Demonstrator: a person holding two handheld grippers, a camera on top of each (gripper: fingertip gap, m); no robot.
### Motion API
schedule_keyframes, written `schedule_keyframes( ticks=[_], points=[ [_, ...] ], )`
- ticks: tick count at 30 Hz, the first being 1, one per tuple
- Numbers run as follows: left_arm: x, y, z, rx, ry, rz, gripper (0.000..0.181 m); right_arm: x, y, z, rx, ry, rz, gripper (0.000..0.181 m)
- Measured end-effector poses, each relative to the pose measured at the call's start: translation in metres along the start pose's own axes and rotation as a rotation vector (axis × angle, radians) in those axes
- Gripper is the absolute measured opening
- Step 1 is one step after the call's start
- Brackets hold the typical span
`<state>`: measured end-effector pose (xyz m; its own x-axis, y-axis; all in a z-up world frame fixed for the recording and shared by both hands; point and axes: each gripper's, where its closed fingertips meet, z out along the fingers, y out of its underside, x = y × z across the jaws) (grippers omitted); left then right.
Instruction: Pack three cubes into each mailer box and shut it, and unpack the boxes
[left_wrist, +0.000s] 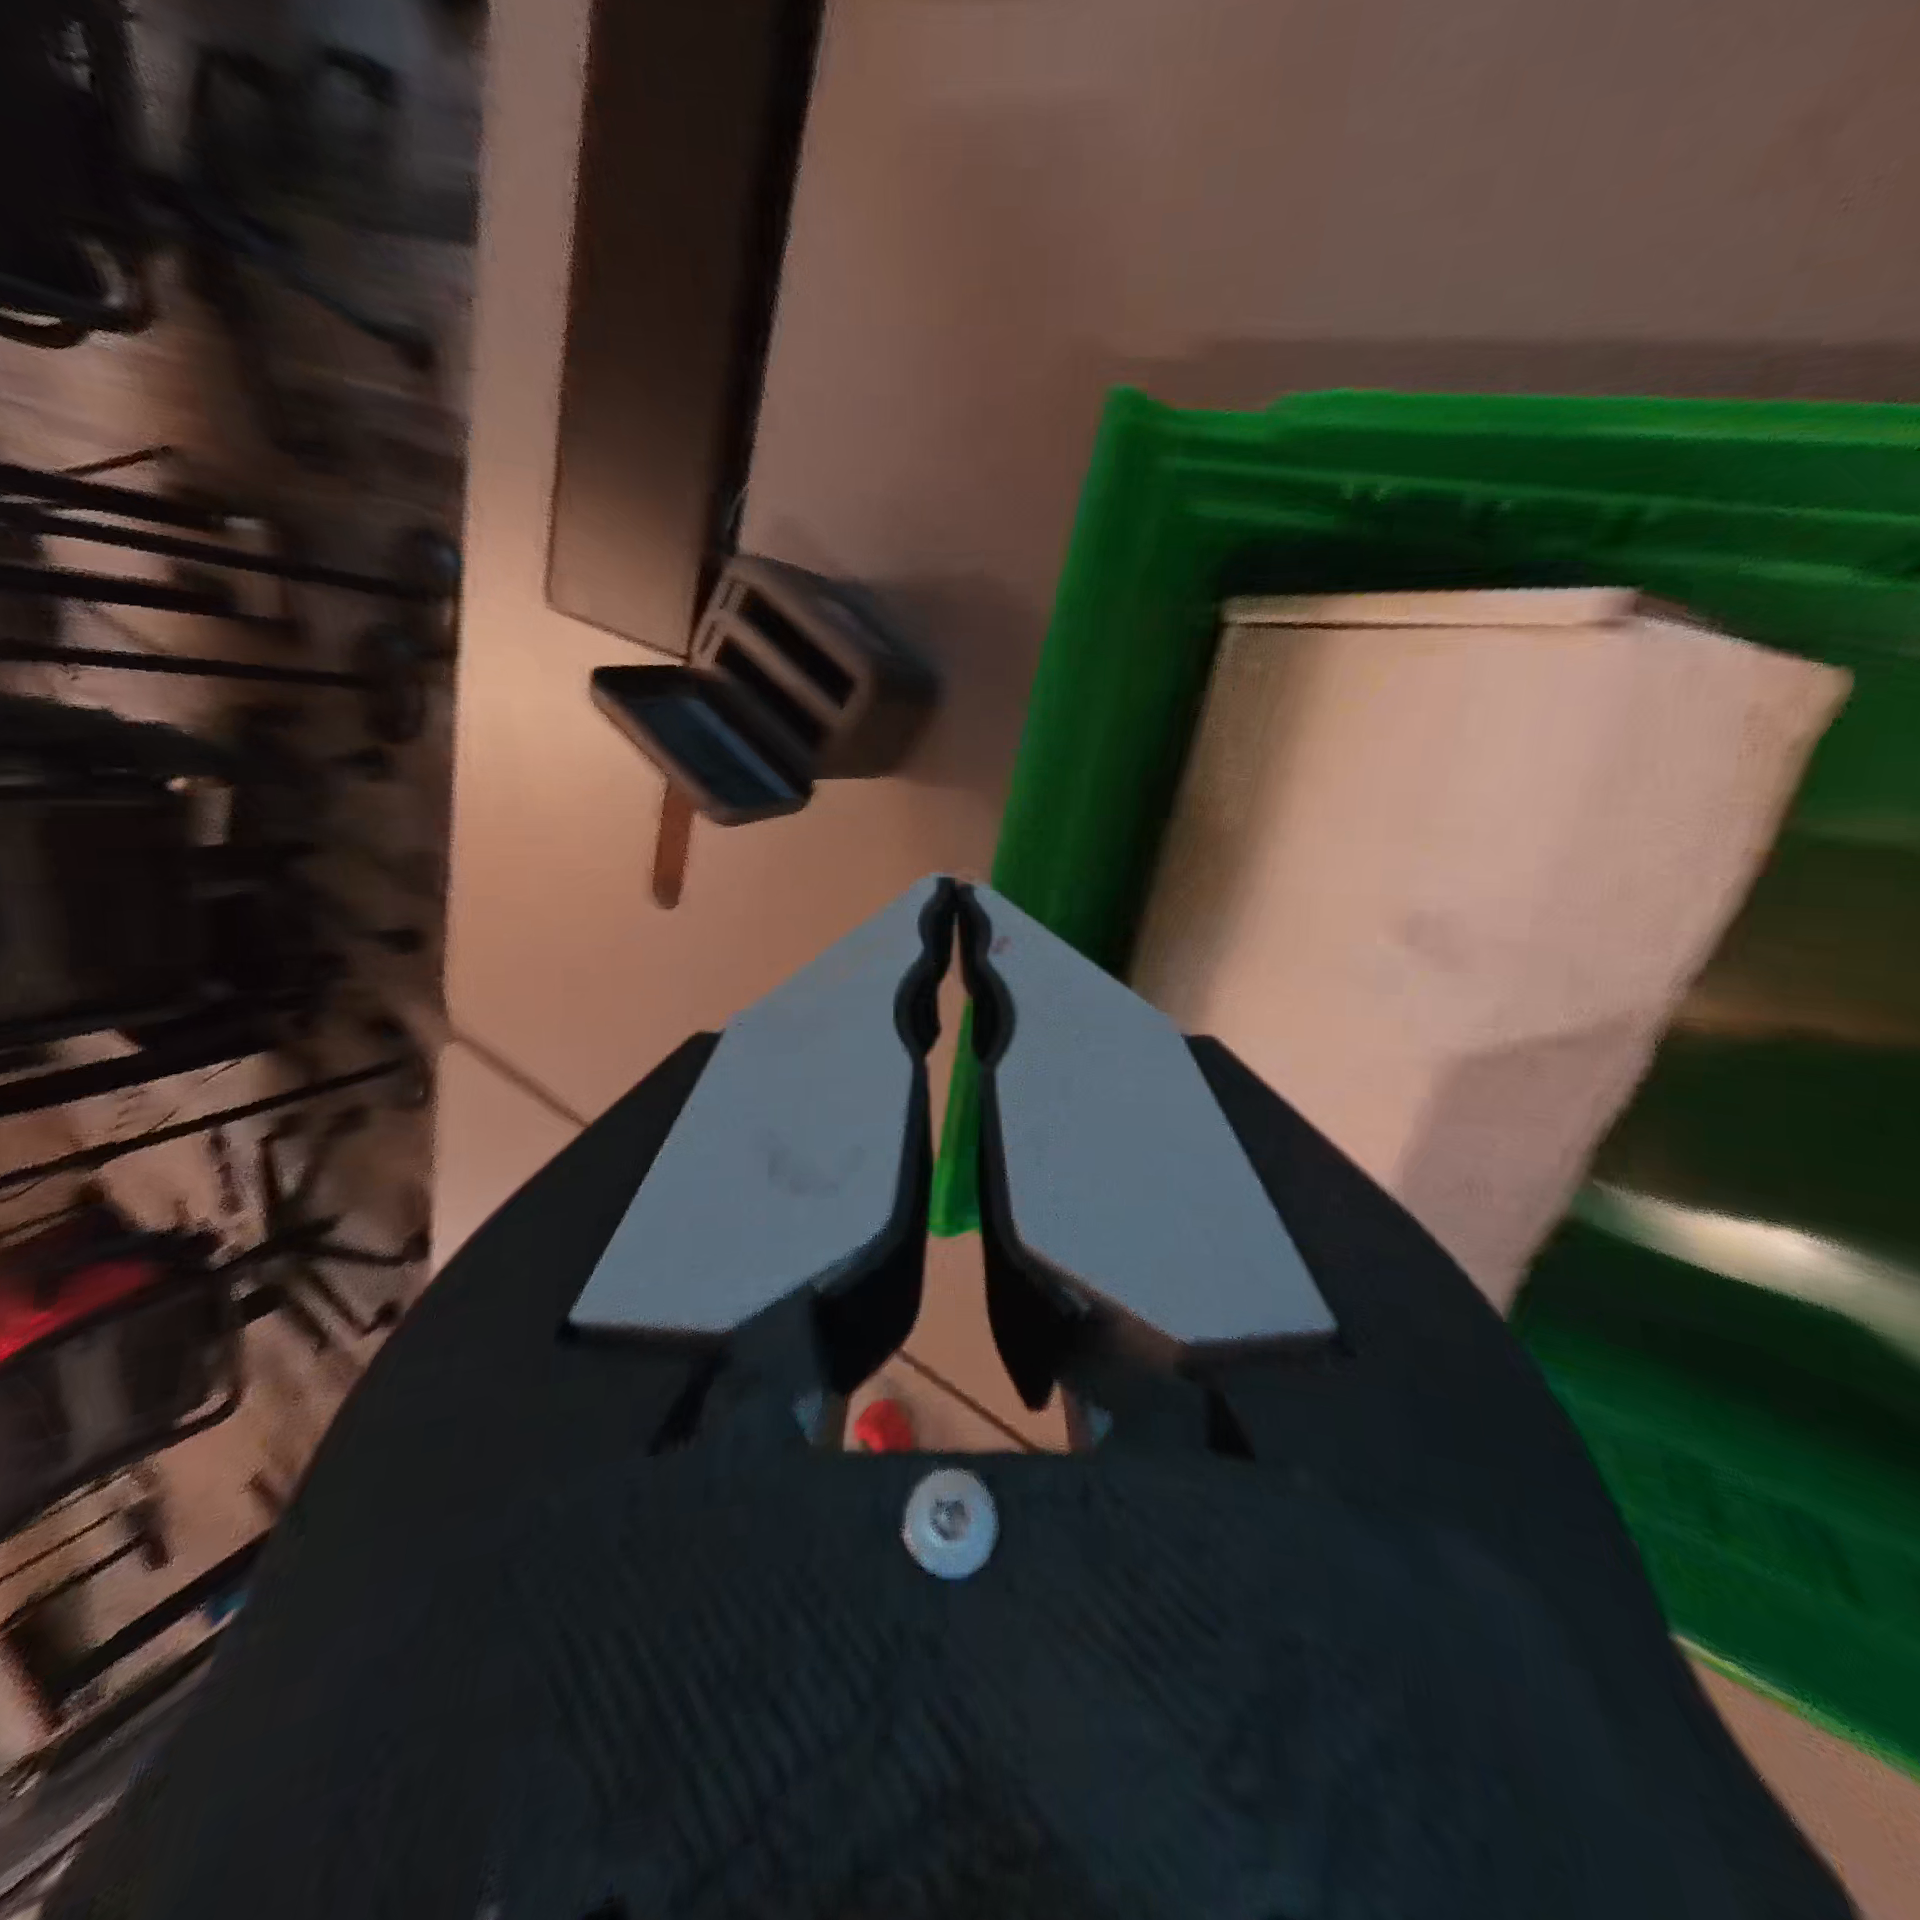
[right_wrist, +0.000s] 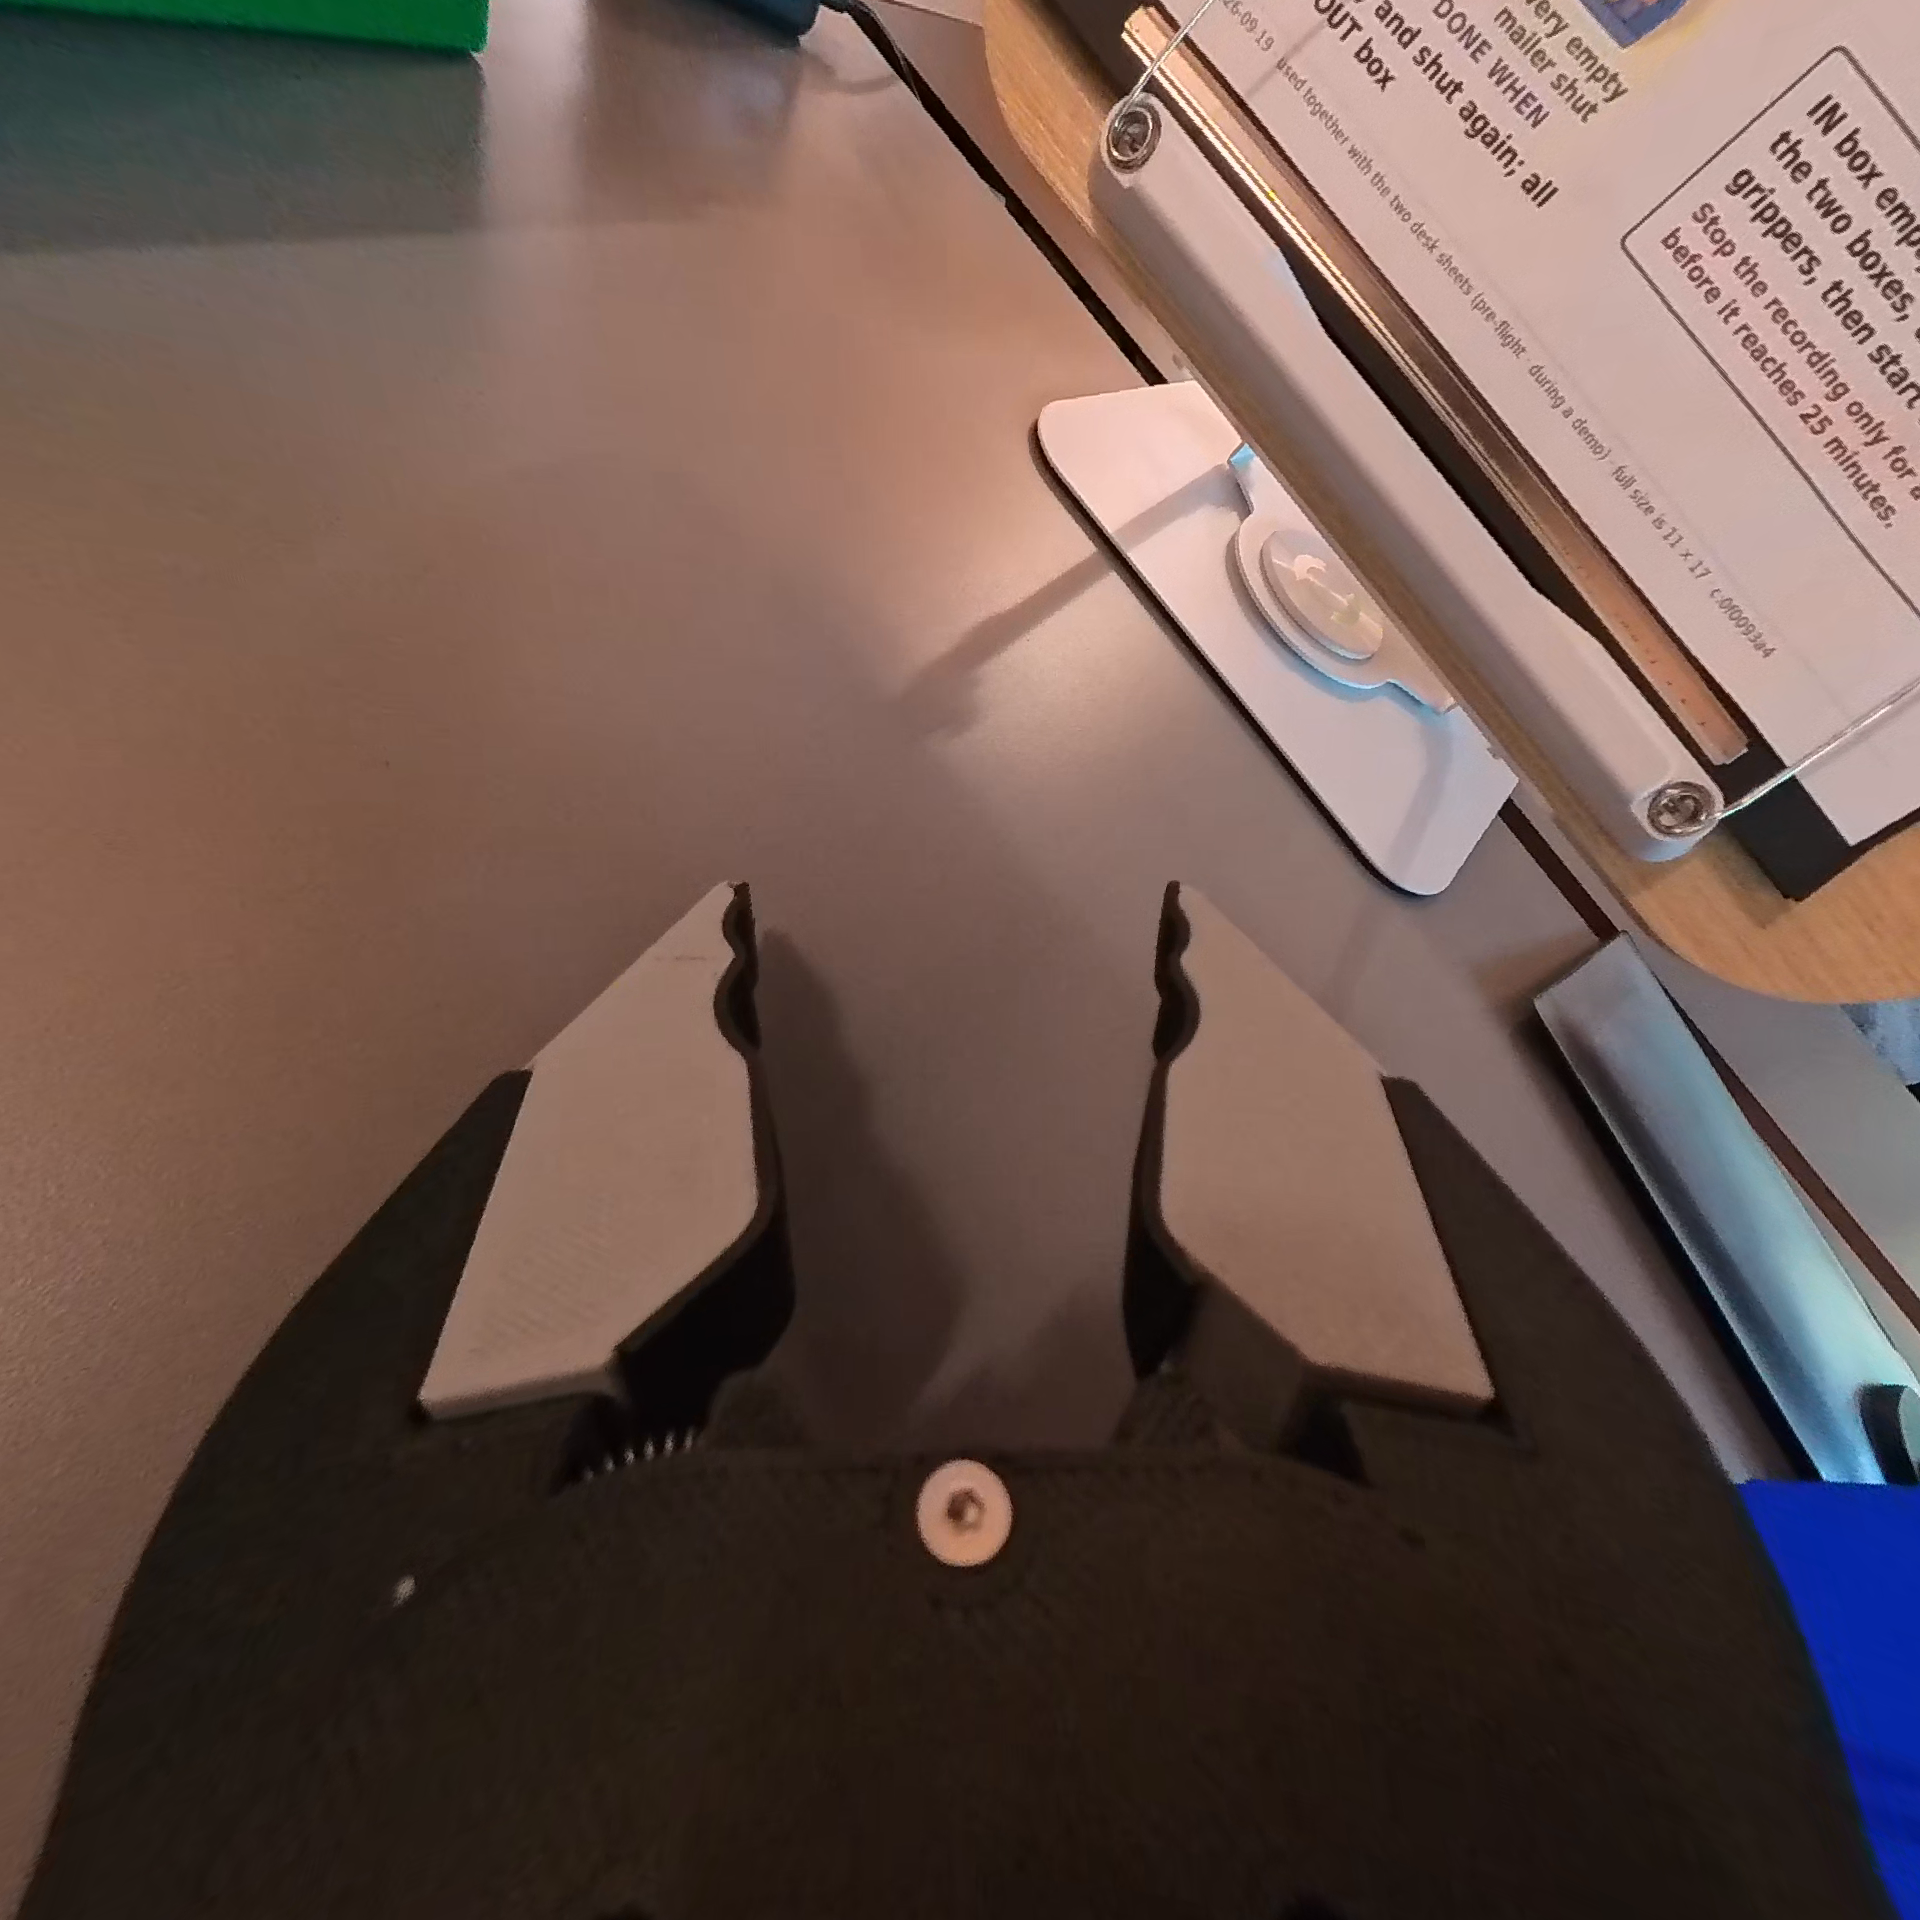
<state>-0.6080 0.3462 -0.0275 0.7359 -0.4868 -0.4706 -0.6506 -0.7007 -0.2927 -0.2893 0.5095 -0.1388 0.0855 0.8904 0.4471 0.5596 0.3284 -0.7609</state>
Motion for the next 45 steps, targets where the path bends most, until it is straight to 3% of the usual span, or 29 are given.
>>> schedule_keyframes(
  ticks=[3,7,8,12,15,20,23,27,31,33,38,41,45],
  points=[
    [0.016,-0.001,0.002,-0.005,0.067,-0.002,0.006,0.000,0.000,0.000,0.000,0.002,-0.001,0.075],
    [0.047,-0.013,-0.008,0.065,0.175,-0.054,0.054,-0.001,0.000,-0.002,0.002,0.001,-0.004,0.075],
    [0.057,-0.012,-0.010,0.061,0.193,-0.046,0.058,-0.001,0.000,-0.002,0.002,-0.001,-0.006,0.075],
    [0.109,-0.001,-0.006,-0.019,0.166,0.076,0.089,-0.003,0.001,0.000,-0.009,-0.005,-0.022,0.075],
    [0.145,0.003,0.007,-0.048,0.115,0.140,0.102,-0.005,0.001,0.000,-0.012,-0.005,-0.038,0.075],
    [0.159,0.031,0.044,-0.195,0.004,0.212,0.099,-0.006,0.000,0.000,-0.007,-0.001,-0.041,0.075],
    [0.153,0.027,0.049,-0.156,-0.031,0.214,0.092,-0.005,-0.001,-0.002,-0.001,0.001,-0.028,0.075],
    [0.150,0.034,0.044,-0.209,0.006,0.317,0.087,-0.005,-0.001,-0.002,0.000,-0.003,-0.018,0.075],
    [0.159,0.029,0.023,-0.178,0.275,0.252,0.086,-0.007,0.000,-0.002,-0.007,-0.004,-0.034,0.074],
    [0.170,0.023,0.004,-0.167,0.497,0.148,0.086,-0.007,0.000,-0.002,-0.005,-0.003,-0.041,0.074],
    [0.174,0.010,-0.029,-0.201,0.901,-0.105,0.068,-0.007,-0.001,-0.002,0.000,-0.008,-0.033,0.074],
    [0.164,0.008,-0.025,-0.226,0.969,-0.166,0.064,-0.008,-0.001,-0.002,0.000,-0.014,-0.031,0.074],
    [0.137,-0.003,-0.019,-0.128,0.877,-0.202,0.056,-0.010,0.000,-0.001,-0.008,-0.022,-0.041,0.074]
  ],
)
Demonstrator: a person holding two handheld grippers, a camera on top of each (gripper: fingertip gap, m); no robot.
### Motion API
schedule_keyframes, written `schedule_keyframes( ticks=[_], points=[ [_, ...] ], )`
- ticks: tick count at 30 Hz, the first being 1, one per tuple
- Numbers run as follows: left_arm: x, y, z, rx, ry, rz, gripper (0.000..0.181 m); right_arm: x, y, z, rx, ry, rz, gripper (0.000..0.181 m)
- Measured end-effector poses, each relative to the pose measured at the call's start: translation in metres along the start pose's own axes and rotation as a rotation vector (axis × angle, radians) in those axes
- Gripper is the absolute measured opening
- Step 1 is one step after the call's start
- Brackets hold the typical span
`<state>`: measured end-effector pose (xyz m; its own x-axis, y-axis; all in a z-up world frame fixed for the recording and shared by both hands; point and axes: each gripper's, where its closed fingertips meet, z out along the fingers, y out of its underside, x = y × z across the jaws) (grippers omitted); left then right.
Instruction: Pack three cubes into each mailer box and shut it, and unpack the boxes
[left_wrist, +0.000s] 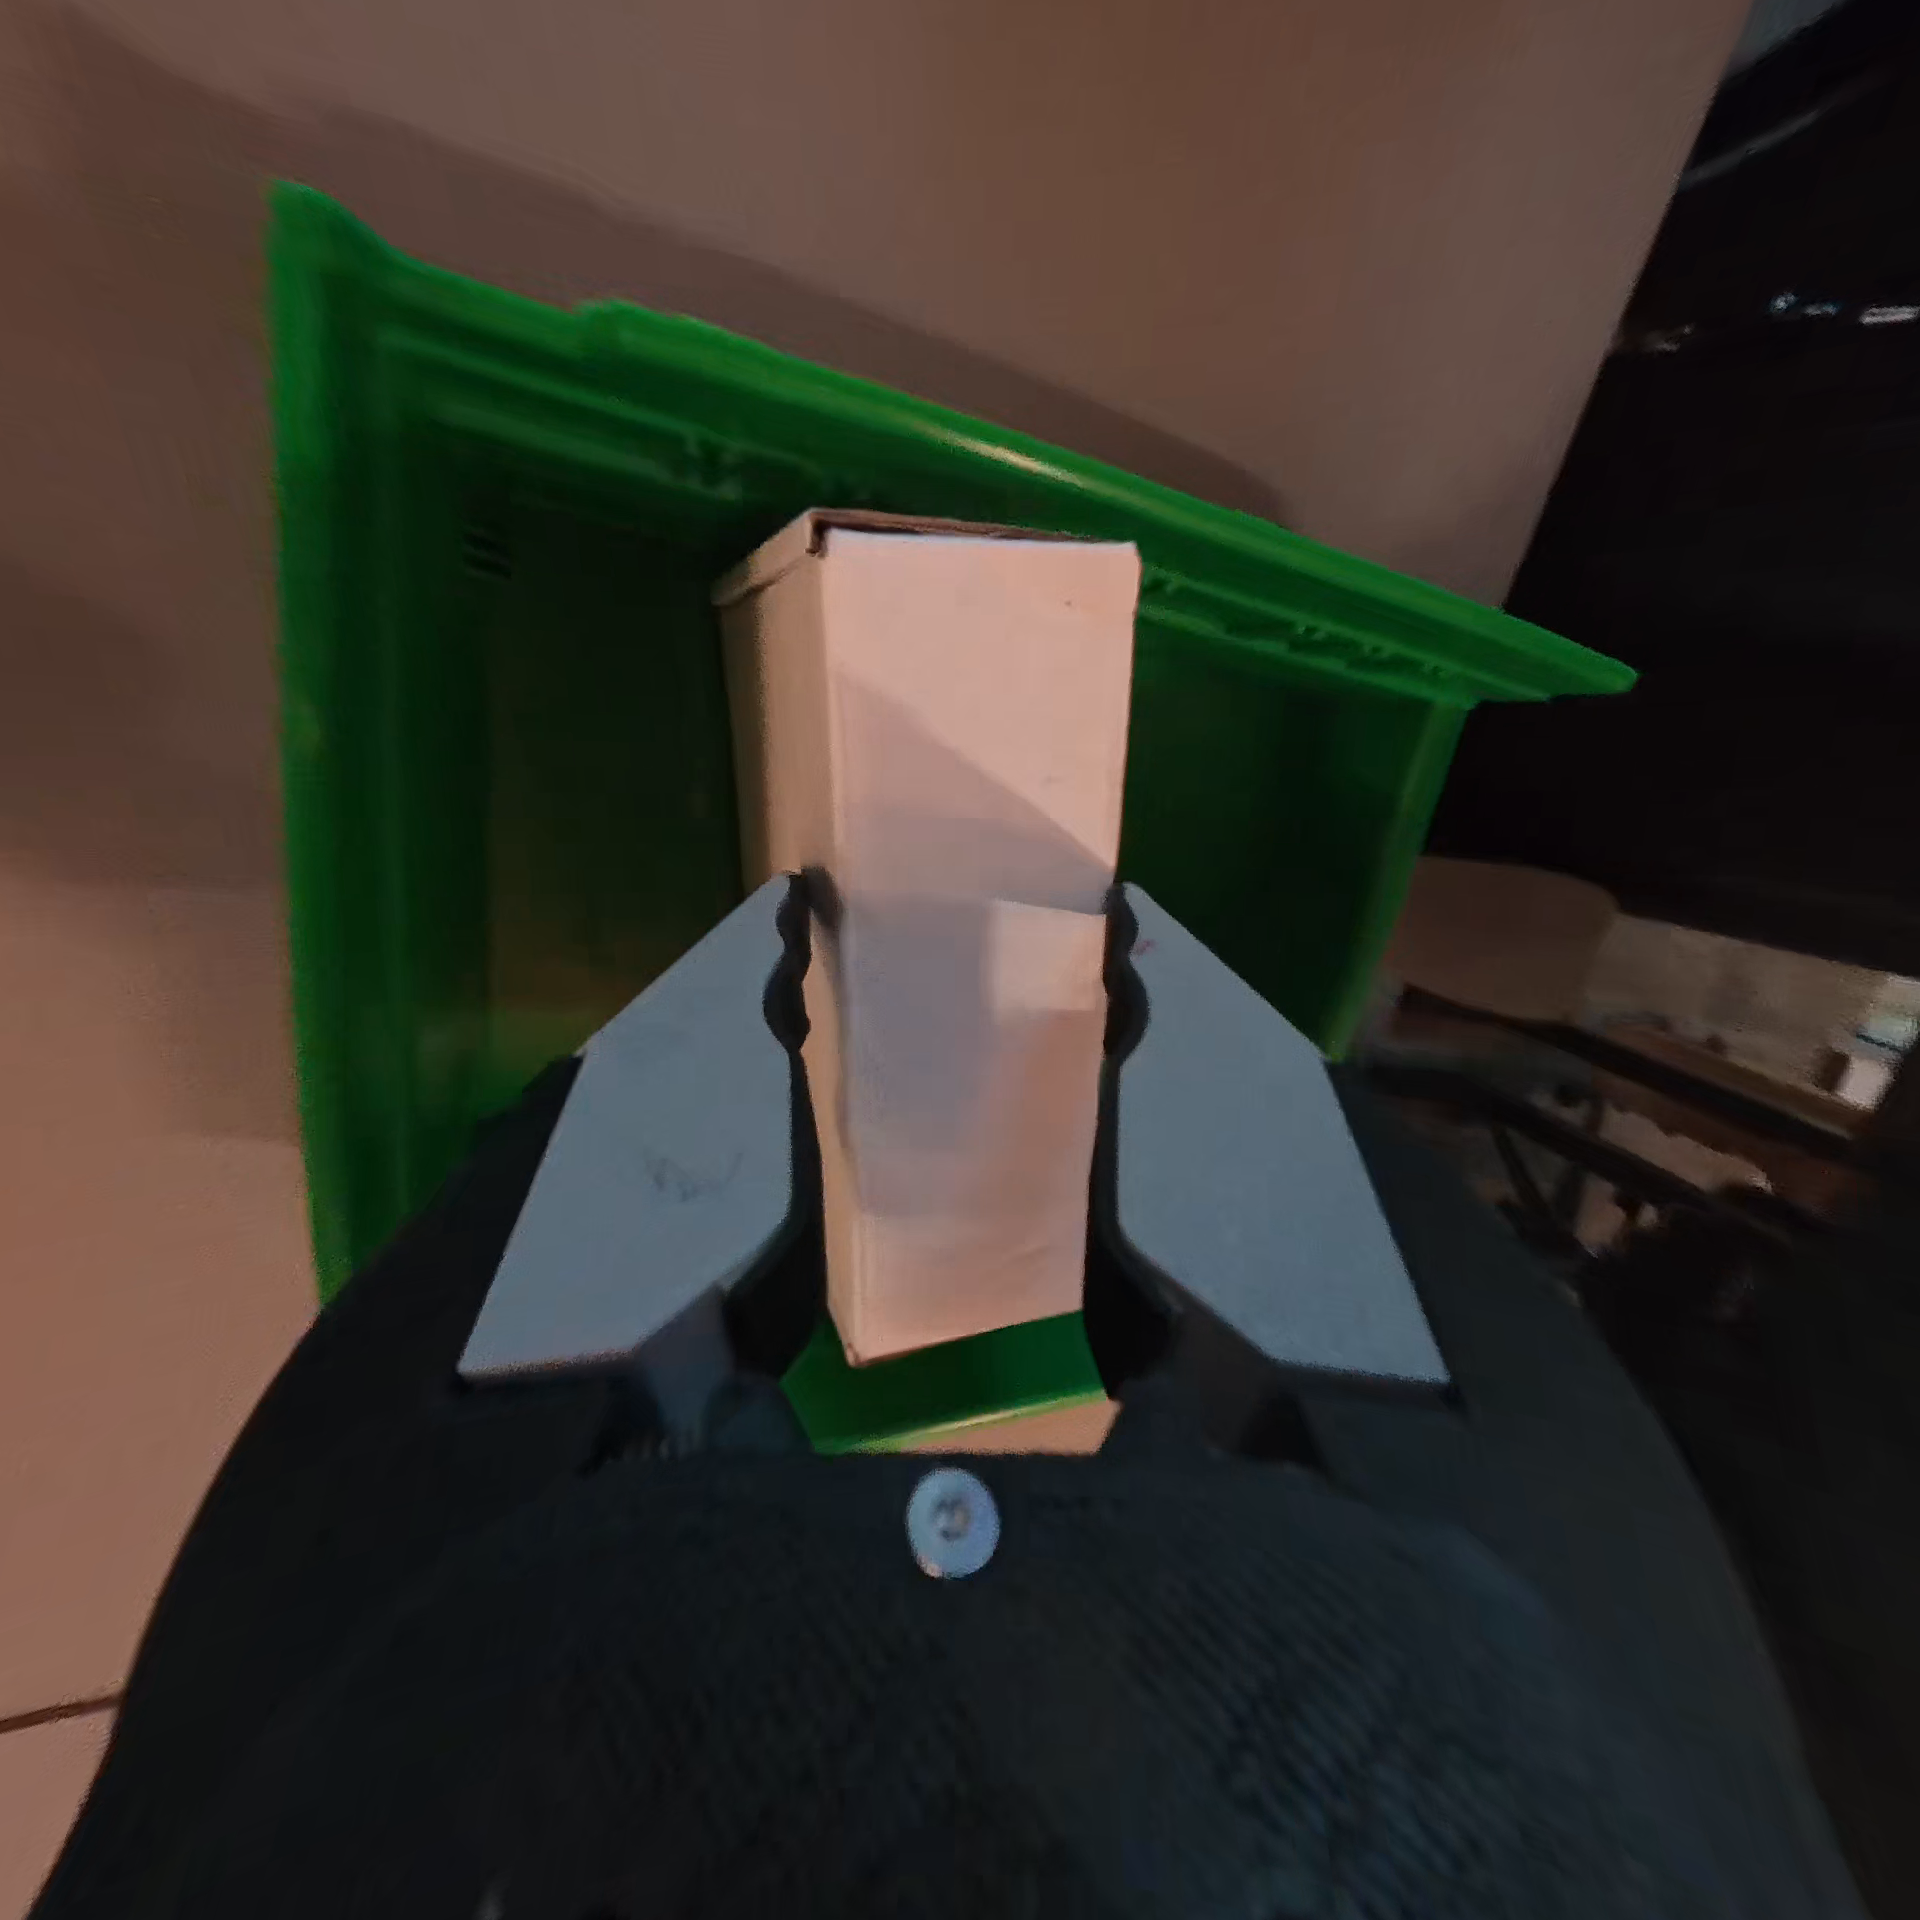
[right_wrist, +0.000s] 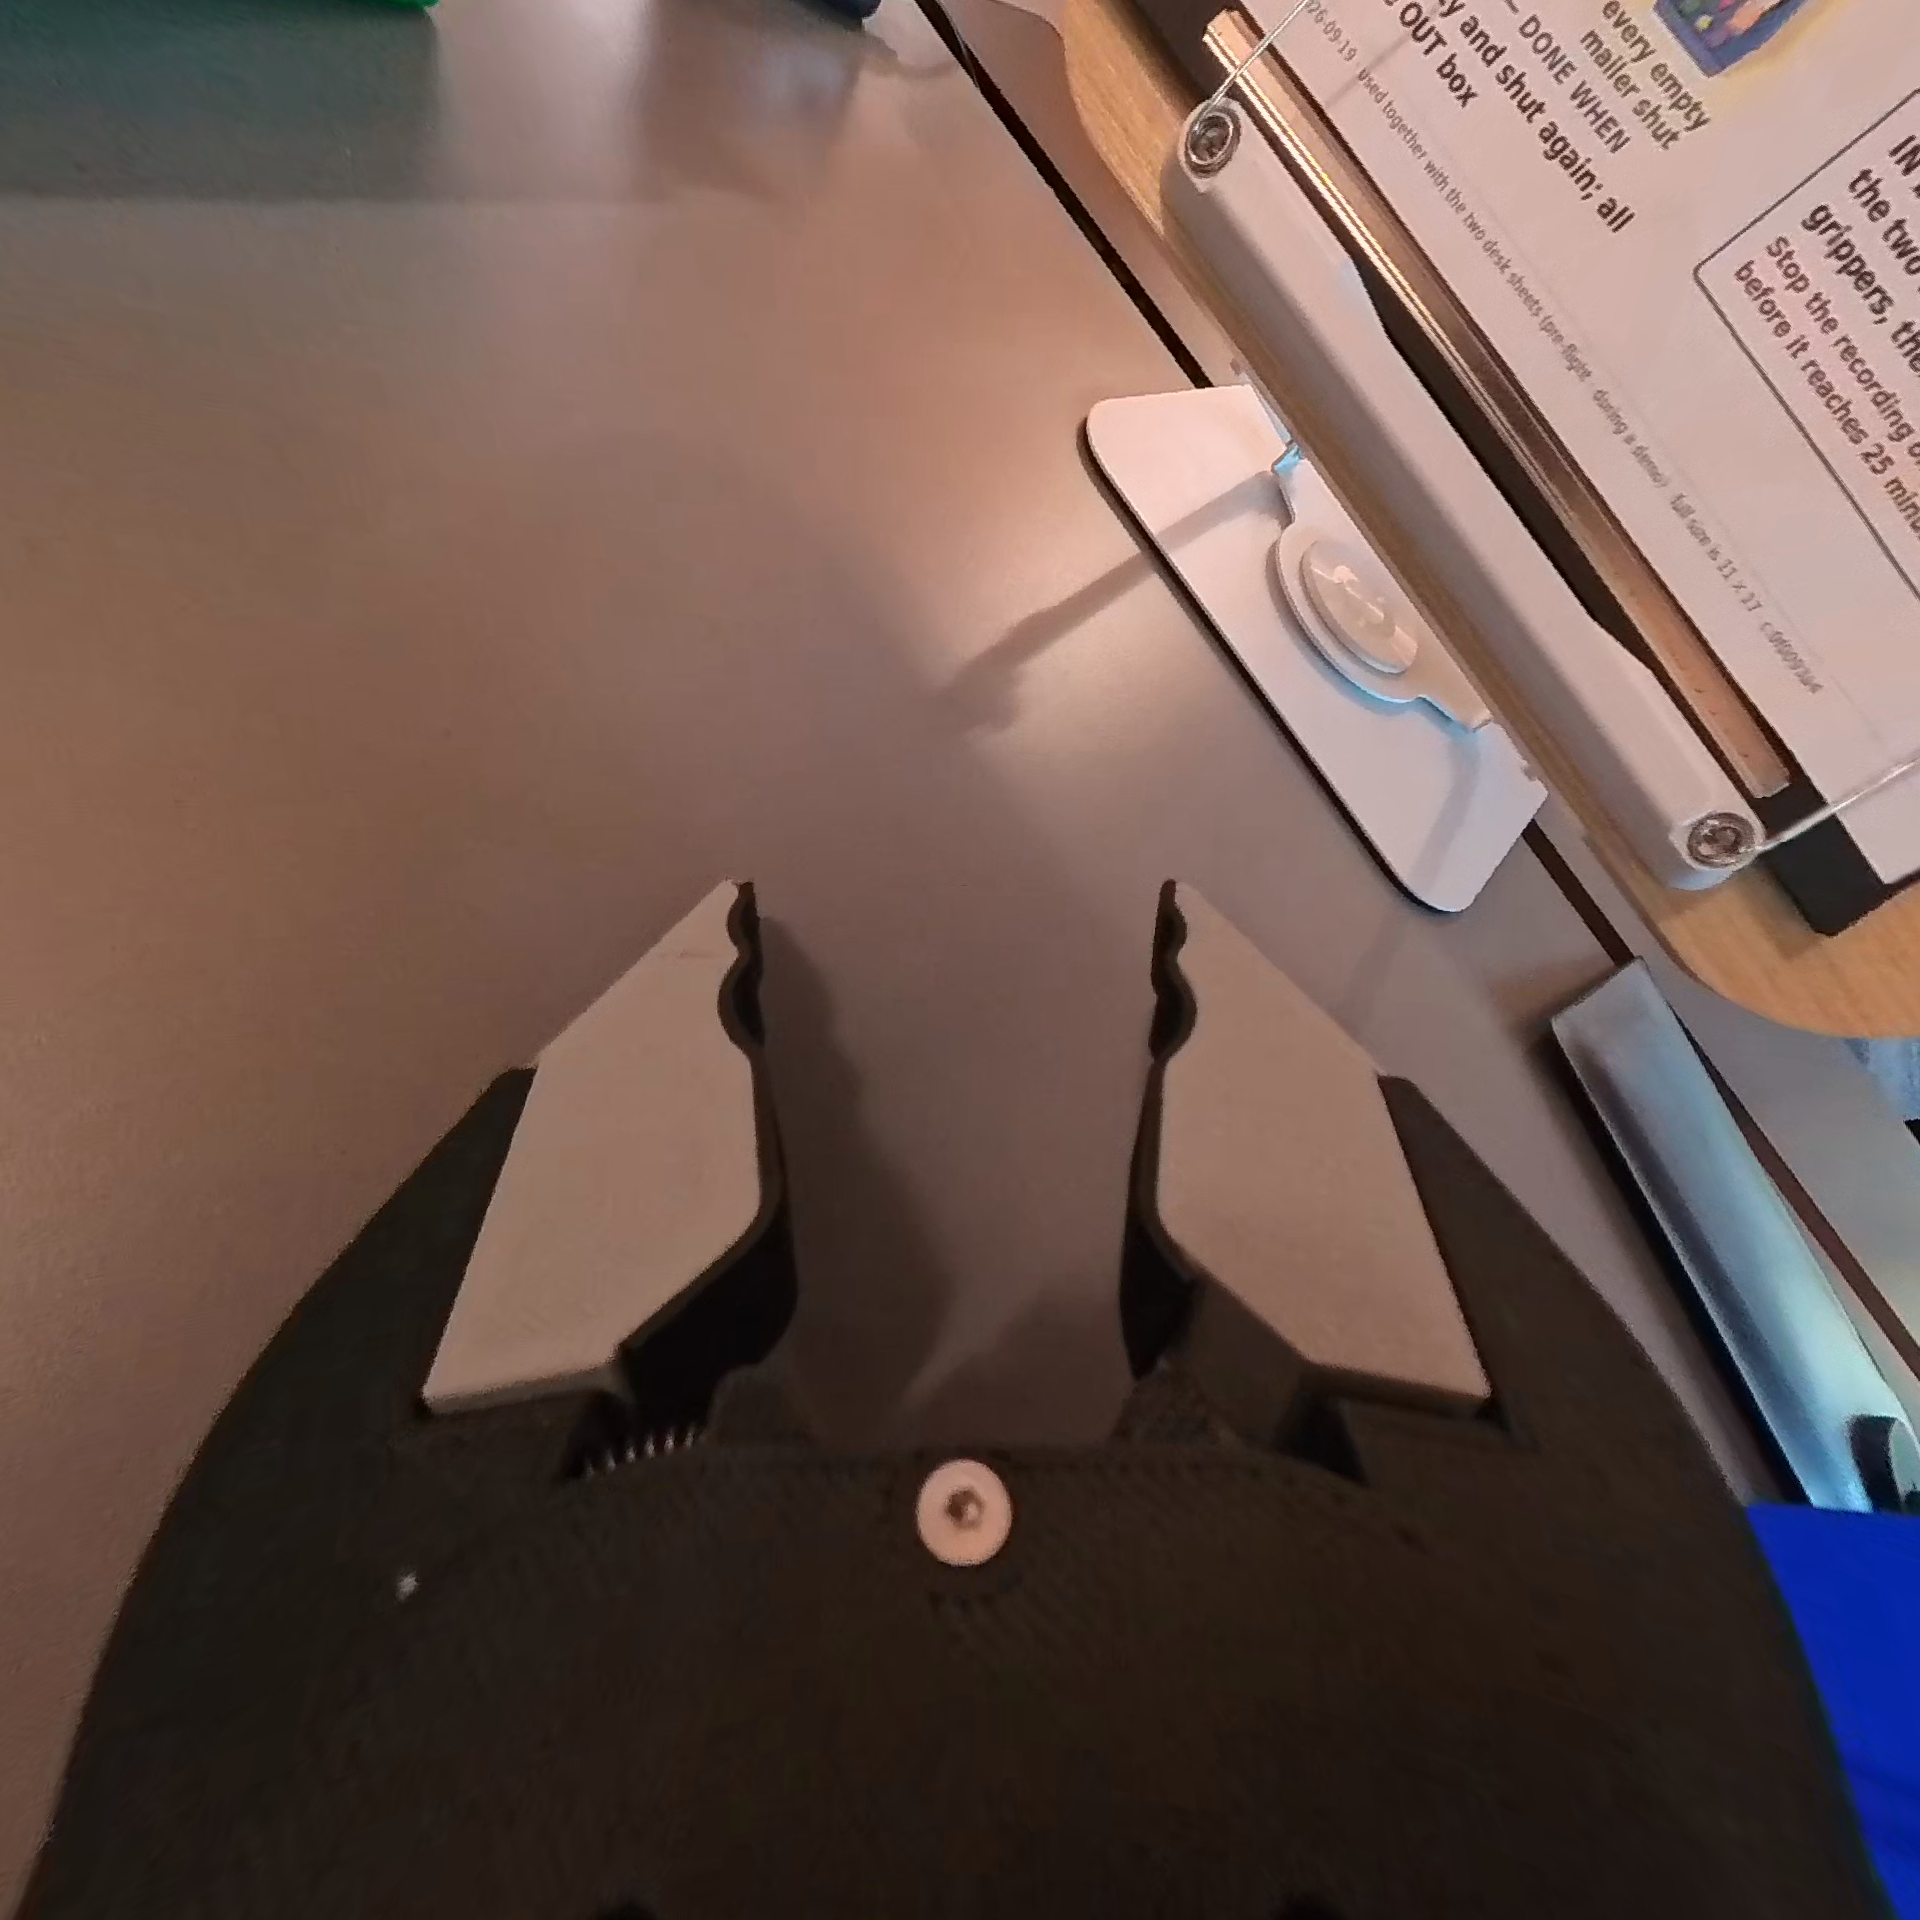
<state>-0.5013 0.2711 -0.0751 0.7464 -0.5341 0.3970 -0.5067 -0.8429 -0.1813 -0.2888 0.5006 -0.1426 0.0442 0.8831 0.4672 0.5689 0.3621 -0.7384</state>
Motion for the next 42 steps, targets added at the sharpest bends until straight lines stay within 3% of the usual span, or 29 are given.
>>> schedule_keyframes(
  ticks=[3,7,9,10,12,15,18,21,22,23,26,31,36,38,42],
  points=[
    [-0.005,-0.001,-0.007,0.044,-0.059,-0.046,0.058,-0.001,0.000,0.001,-0.002,-0.004,-0.010,0.073],
    [0.004,0.005,-0.004,0.051,-0.147,0.020,0.075,-0.003,0.000,0.002,-0.006,-0.004,-0.025,0.074],
    [0.006,0.007,0.002,0.049,-0.225,0.059,0.091,-0.003,-0.001,0.002,-0.004,0.001,-0.033,0.073],
    [-0.002,0.012,0.007,0.013,-0.306,0.086,0.090,-0.003,-0.001,0.001,-0.002,0.001,-0.033,0.073],
    [-0.030,0.038,0.012,-0.179,-0.520,0.142,0.065,-0.004,-0.001,0.001,0.000,0.001,-0.031,0.073],
    [-0.026,0.042,0.011,-0.228,-0.562,0.190,0.066,-0.003,-0.002,0.000,0.004,0.006,-0.021,0.072],
    [-0.014,0.030,-0.025,-0.140,-0.628,0.234,0.066,-0.002,-0.002,-0.003,0.013,0.008,0.000,0.072],
    [0.019,-0.008,-0.099,0.140,-0.741,0.252,0.065,0.000,-0.003,-0.006,0.023,0.008,0.018,0.071],
    [0.038,-0.022,-0.113,0.228,-0.724,0.279,0.064,0.000,-0.003,-0.006,0.026,0.007,0.022,0.071],
    [0.052,-0.029,-0.115,0.229,-0.714,0.310,0.064,0.000,-0.004,-0.006,0.028,0.006,0.025,0.071],
    [0.070,-0.041,-0.086,0.050,-0.708,0.416,0.065,-0.002,-0.005,-0.005,0.032,-0.002,0.023,0.071],
    [0.092,-0.086,-0.034,-0.037,-0.652,0.541,0.065,-0.007,-0.017,-0.014,0.102,-0.071,0.072,0.077],
    [0.090,-0.140,0.004,-0.015,-0.652,0.537,0.065,-0.015,-0.057,-0.057,0.359,-0.292,0.173,0.079],
    [0.084,-0.155,0.018,-0.019,-0.649,0.511,0.064,-0.023,-0.070,-0.077,0.460,-0.411,0.204,0.087],
    [0.080,-0.177,0.052,-0.055,-0.628,0.494,0.064,-0.036,-0.082,-0.091,0.540,-0.508,0.222,0.094]
  ],
)
